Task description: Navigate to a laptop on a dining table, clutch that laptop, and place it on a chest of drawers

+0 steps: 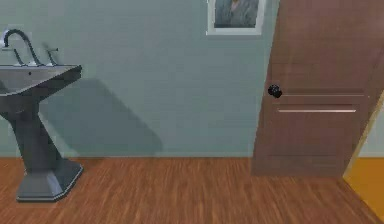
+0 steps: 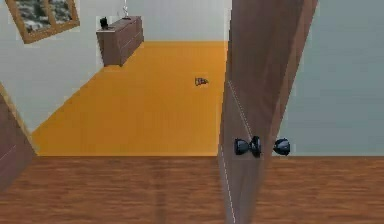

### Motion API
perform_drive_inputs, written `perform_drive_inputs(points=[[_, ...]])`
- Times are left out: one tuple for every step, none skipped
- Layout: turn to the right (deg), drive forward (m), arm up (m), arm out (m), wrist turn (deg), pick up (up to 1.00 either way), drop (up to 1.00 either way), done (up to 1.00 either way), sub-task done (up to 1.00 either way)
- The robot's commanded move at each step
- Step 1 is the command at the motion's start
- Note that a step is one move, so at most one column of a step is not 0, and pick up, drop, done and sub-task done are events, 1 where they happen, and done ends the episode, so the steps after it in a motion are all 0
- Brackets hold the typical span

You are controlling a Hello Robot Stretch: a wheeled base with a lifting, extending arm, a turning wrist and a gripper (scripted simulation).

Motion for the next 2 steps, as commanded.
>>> perform_drive_inputs(points=[[42.0, 0.00, 0.00, 0.00, 0.0, 0.00, 0.00, 0.00, 0.00], [0.0, 0.45, 0.00, 0.00, 0.0, 0.00, 0.00, 0.00, 0.00]])
